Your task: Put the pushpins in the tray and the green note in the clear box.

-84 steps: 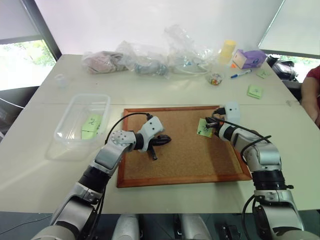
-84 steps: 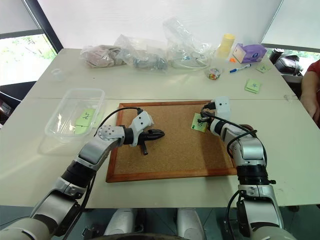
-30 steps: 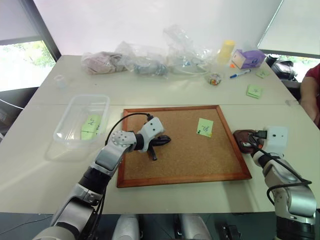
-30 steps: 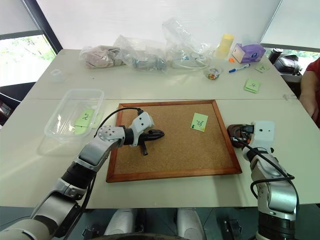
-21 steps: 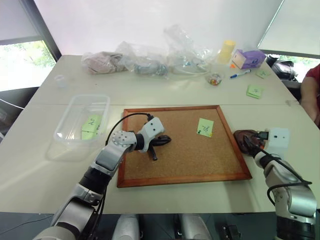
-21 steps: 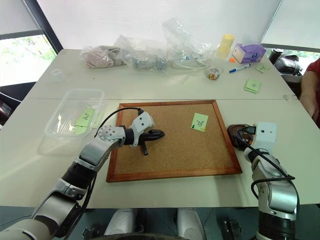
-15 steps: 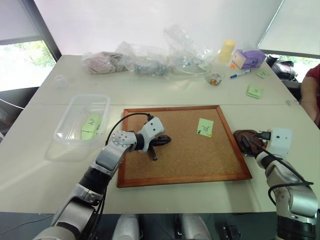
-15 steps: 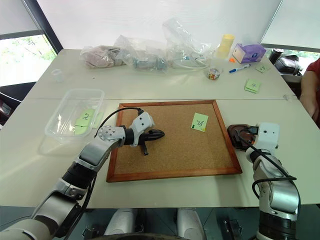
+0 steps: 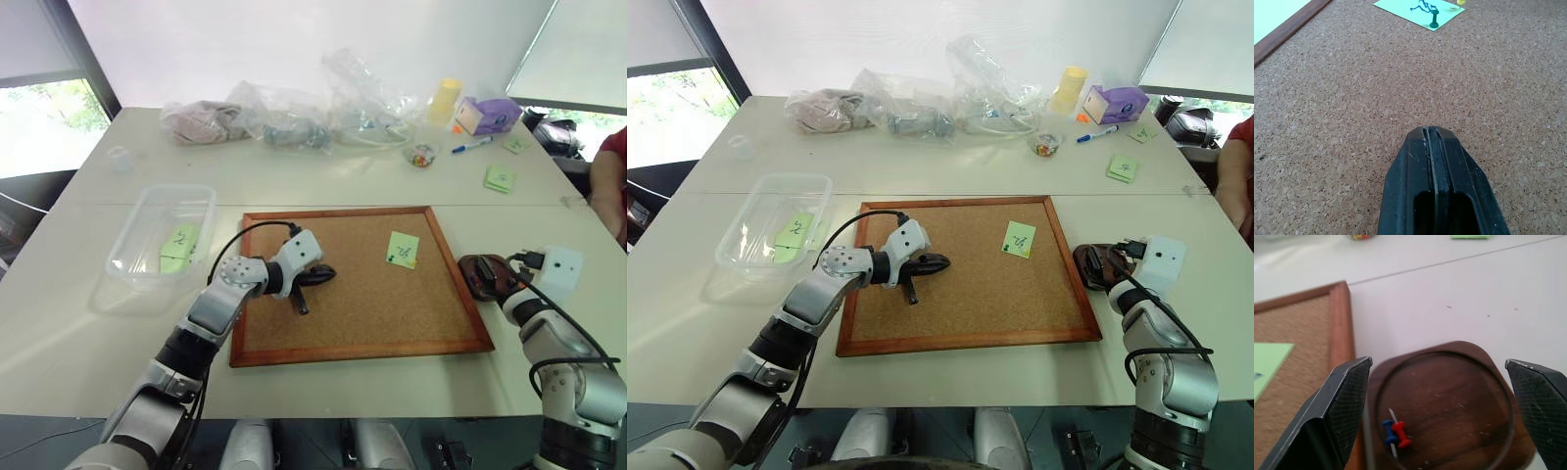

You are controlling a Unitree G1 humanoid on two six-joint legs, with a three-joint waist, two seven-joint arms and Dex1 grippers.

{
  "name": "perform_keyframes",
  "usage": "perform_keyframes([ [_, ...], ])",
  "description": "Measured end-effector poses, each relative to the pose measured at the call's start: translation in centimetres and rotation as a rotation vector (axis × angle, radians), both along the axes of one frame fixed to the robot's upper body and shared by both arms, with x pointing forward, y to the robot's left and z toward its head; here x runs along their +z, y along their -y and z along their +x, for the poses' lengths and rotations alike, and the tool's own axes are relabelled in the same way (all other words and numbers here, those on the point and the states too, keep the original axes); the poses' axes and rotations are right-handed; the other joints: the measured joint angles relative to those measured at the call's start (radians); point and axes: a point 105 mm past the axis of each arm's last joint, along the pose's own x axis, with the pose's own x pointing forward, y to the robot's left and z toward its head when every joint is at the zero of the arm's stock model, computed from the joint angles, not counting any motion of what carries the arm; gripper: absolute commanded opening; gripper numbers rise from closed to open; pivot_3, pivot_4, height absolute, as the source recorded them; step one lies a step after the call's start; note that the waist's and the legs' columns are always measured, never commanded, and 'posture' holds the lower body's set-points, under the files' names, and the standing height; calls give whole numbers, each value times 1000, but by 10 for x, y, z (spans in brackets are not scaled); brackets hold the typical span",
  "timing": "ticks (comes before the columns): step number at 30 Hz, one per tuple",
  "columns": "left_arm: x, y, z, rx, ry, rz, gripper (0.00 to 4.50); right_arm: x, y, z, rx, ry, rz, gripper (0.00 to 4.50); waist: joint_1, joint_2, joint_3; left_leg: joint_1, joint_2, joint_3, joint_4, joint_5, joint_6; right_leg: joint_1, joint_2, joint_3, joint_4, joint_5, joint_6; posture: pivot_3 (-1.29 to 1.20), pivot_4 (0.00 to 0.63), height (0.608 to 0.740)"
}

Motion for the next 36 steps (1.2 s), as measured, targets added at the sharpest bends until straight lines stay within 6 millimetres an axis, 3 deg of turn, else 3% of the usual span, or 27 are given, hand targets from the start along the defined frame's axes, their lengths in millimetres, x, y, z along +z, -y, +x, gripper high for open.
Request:
perform_keyframes([
  [8,0,0,0,-1,0,0,0,7,-7,-4,9,55,187,4448,0,0,0,0,1,0,0,0,0,0,0,0,0,0,0,0,150,737],
  [12,0,0,-1,-2,-1,2,0,11,-16,-11,123,-5,-32,4448,-2,1,0,0,0,0,0,-1,1,0,-1,0,-1,0,0,0,150,737],
  [14,-1,-3,0,0,-2,8,0,10,-38,-10,245,-23,-135,4448,-4,0,0,0,0,0,0,-1,1,0,0,0,-1,0,0,0,150,737],
  [17,-1,-2,-1,-1,-1,7,0,7,-69,-2,360,-7,-121,4448,-4,1,-1,0,0,-1,0,-1,1,0,1,0,-1,0,0,0,150,737],
  [20,-1,1,-1,-6,-1,2,0,8,-84,12,419,15,-146,4448,-2,0,0,-1,0,0,0,-1,2,0,0,0,-3,0,0,0,150,737],
  [31,0,1,-2,-11,0,4,0,-16,-93,21,470,-39,-144,4448,0,0,0,-1,0,0,0,-2,4,0,0,0,-3,0,0,0,150,737],
  [34,-1,1,-2,-10,0,4,0,-16,-94,21,471,-34,-143,3652,0,0,0,-1,0,0,0,-2,4,0,0,0,-3,0,0,0,150,737],
  [36,-1,1,-2,-10,0,4,0,-16,-96,21,475,-30,-136,2730,0,0,0,-1,0,0,0,-2,4,0,0,0,-3,0,0,0,150,737],
])
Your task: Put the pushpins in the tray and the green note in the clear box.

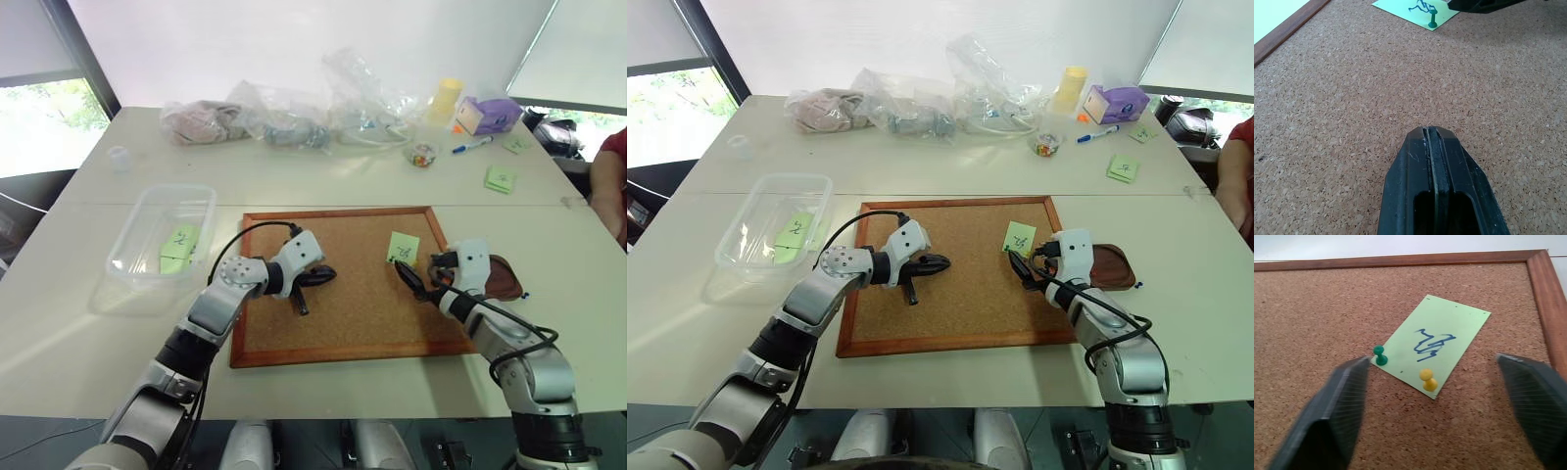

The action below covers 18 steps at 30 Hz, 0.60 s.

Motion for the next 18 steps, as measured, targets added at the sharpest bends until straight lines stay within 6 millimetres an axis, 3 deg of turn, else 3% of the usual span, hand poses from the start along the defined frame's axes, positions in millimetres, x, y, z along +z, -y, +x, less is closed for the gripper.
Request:
perform_keyframes([
  [5,0,0,0,0,0,0,0,-1,0,0,2,0,-1,244,0,0,0,0,0,0,0,0,0,0,0,0,0,0,0,0,150,737],
  [18,0,0,0,-2,3,8,0,-3,3,-3,-35,22,11,244,0,0,0,0,0,0,0,0,0,0,0,0,0,0,0,0,150,737],
])
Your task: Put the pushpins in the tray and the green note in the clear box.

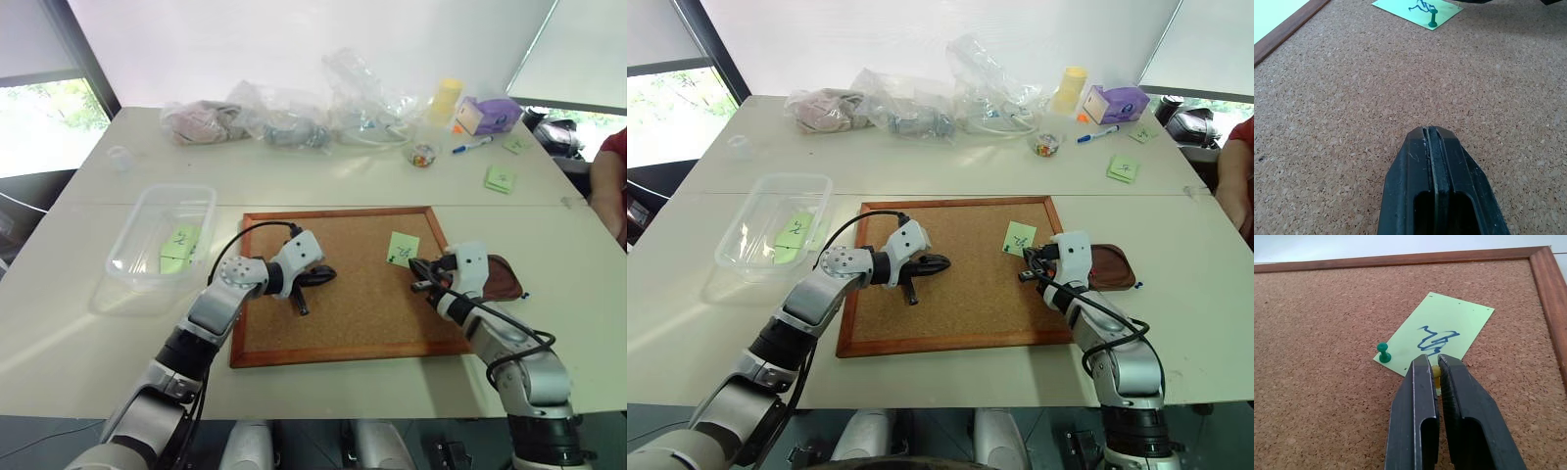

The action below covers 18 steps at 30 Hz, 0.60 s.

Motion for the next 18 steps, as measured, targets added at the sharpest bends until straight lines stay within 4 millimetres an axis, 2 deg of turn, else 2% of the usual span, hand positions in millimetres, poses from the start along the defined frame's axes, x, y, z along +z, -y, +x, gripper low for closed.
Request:
perform_keyframes([
  [3,0,0,0,-7,10,18,0,1,4,-1,-27,22,5,244,0,0,0,0,0,0,0,0,0,0,0,0,0,0,0,0,150,737],
  [8,-2,-3,0,-6,12,42,0,18,22,1,-113,119,-14,244,-3,0,0,1,0,0,0,0,0,0,0,0,0,0,0,0,150,737],
  [18,-1,-3,1,-11,13,46,0,21,22,-2,-128,145,10,244,-3,1,0,1,0,0,0,0,0,0,0,0,1,0,0,0,150,737],
])
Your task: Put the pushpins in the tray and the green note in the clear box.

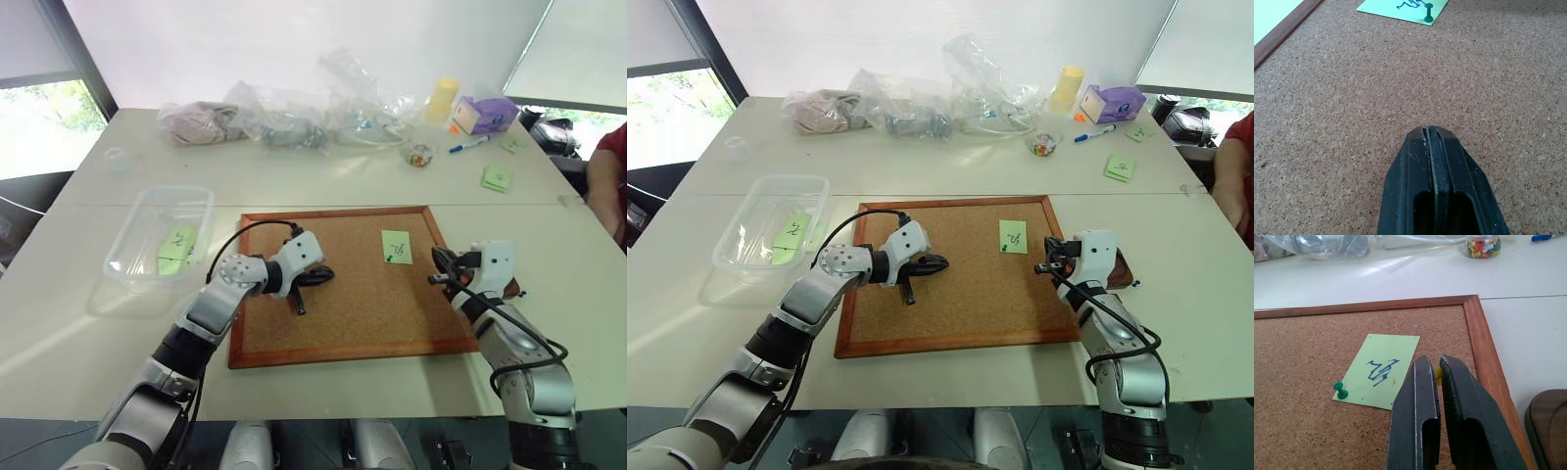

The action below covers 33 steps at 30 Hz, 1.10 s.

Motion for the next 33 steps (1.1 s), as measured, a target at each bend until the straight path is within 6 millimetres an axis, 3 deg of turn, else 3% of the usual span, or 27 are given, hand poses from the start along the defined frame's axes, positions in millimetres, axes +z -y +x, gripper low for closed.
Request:
perform_keyframes([
  [5,1,1,-1,-6,2,0,0,19,32,-11,-151,69,-9,244,1,0,0,0,0,0,0,0,0,0,0,0,0,0,0,0,150,737],
  [10,1,-1,-1,-6,5,4,0,-2,68,-26,-282,-39,-20,244,-3,1,-1,0,0,0,0,0,0,0,0,0,0,0,0,0,150,737],
  [17,1,0,0,-8,3,4,0,-18,74,-22,-282,-102,1,244,-2,2,-2,0,0,0,0,0,0,0,0,0,0,0,0,0,150,737],
  [21,1,0,0,-9,3,5,0,-24,75,-22,-275,-120,9,2001,-1,3,-2,0,0,0,0,0,0,0,0,0,0,0,0,0,150,737],
  [25,1,0,0,-9,3,5,0,-26,76,-22,-277,-128,10,4270,-1,3,-2,0,0,0,0,0,0,0,0,0,0,0,0,0,150,737],
  [33,1,0,-1,-9,3,5,0,-23,79,-23,-288,-109,34,4422,-2,3,-2,0,0,0,0,0,0,0,0,0,0,0,0,0,150,737],
])
